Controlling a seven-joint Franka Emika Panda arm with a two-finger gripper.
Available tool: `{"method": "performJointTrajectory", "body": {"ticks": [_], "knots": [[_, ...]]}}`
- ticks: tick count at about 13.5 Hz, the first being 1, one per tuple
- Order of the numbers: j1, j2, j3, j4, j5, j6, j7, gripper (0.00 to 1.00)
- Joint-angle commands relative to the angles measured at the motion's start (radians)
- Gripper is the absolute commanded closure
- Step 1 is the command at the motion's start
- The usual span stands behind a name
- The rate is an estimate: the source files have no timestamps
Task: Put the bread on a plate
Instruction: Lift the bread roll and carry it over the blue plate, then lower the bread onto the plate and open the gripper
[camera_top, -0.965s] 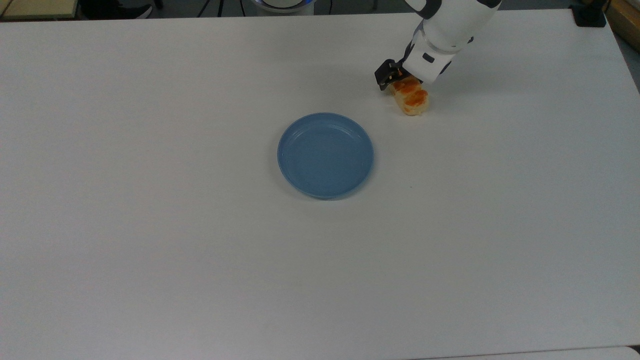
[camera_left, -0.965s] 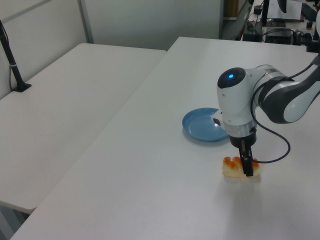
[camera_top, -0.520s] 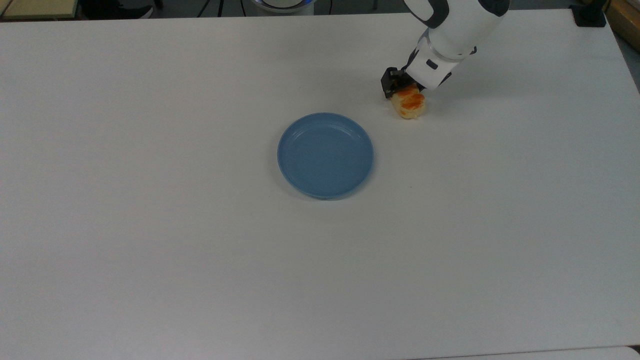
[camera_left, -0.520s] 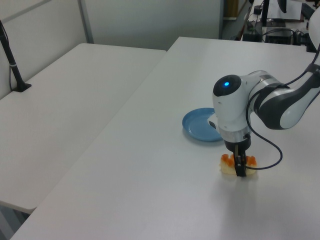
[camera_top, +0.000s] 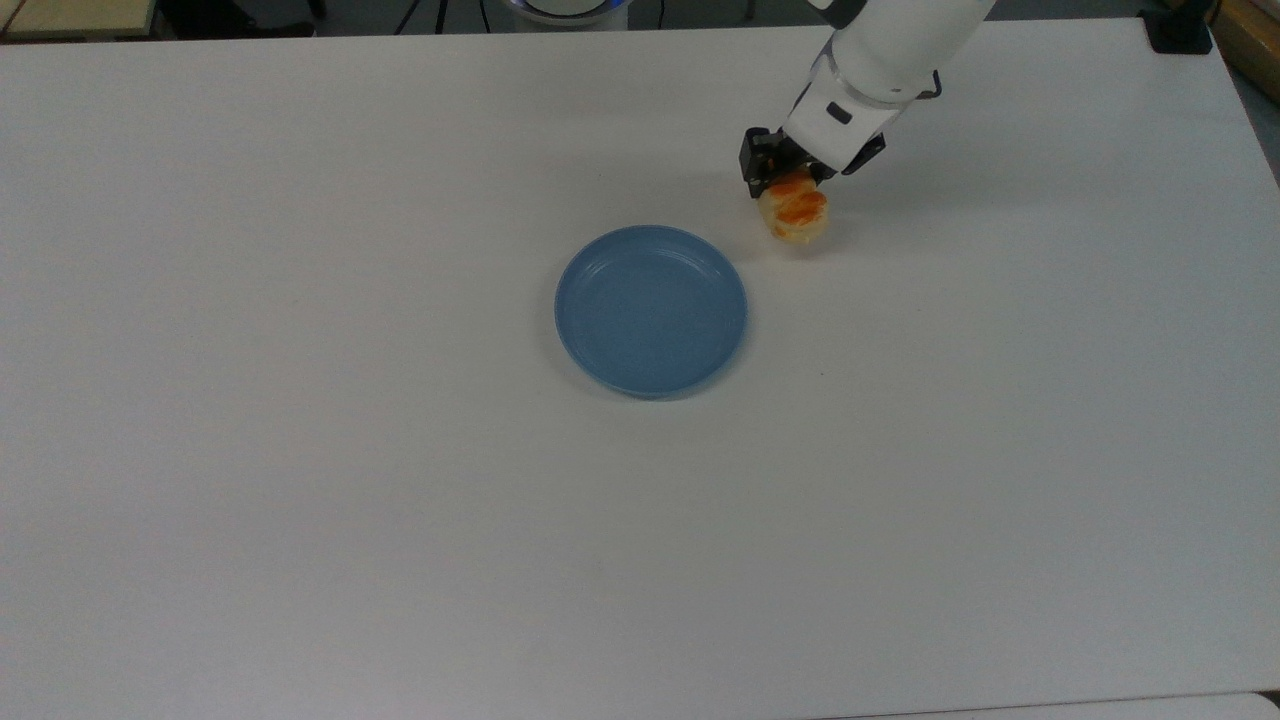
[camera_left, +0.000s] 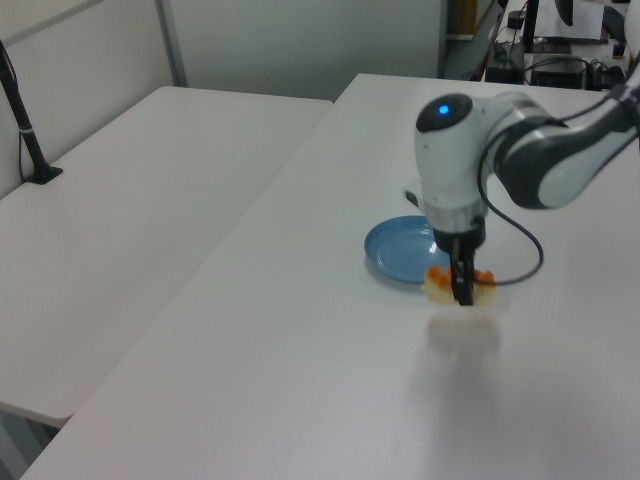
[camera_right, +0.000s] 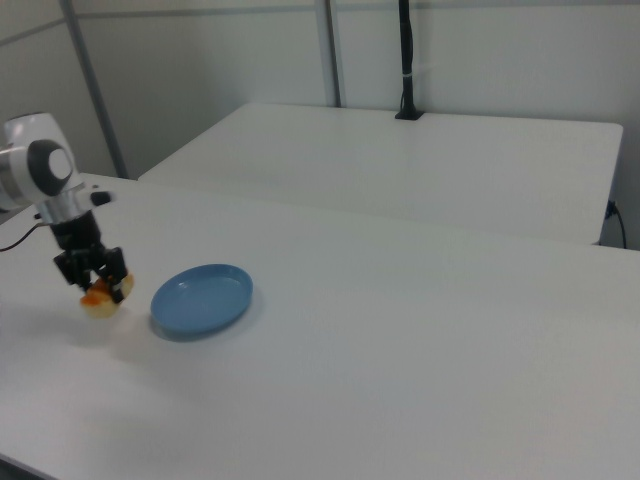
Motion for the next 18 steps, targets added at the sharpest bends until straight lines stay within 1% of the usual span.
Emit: {"method": "performJointTrajectory", "body": {"ticks": [1, 2, 4, 5, 7, 8, 9, 10, 11, 12, 13, 14, 15, 16, 17, 18], "knots": [[-0.056, -0.002, -0.091, 0.112, 0.038, -0.079, -0.166, 0.4], [-0.059, 0.022, -0.116, 0.141, 0.039, -0.078, -0.183, 0.4], [-0.09, 0.097, -0.13, 0.215, 0.027, -0.07, -0.186, 0.39], [-0.099, 0.13, -0.15, 0.252, 0.024, -0.07, -0.186, 0.39], [-0.101, 0.183, -0.182, 0.289, 0.021, -0.056, -0.186, 0.36], [-0.102, 0.205, -0.184, 0.299, 0.01, -0.039, -0.185, 0.31], [-0.102, 0.213, -0.184, 0.299, -0.009, -0.03, -0.181, 0.2], [-0.102, 0.213, -0.184, 0.299, -0.022, -0.027, -0.181, 0.14], [-0.101, 0.213, -0.184, 0.299, -0.022, -0.029, -0.175, 0.04], [-0.099, 0.211, -0.182, 0.299, -0.02, -0.03, -0.174, 0.0], [-0.099, 0.207, -0.182, 0.301, -0.019, -0.038, -0.175, 0.0], [-0.102, 0.179, -0.182, 0.302, -0.013, -0.042, -0.175, 0.0], [-0.121, 0.13, -0.178, 0.301, -0.005, -0.059, -0.175, 0.0], [-0.163, 0.083, -0.164, 0.299, 0.001, -0.103, -0.175, 0.0], [-0.205, 0.032, -0.139, 0.299, 0.038, -0.134, -0.181, 0.0], [-0.236, -0.02, -0.138, 0.299, 0.08, -0.145, -0.186, 0.0]]}}
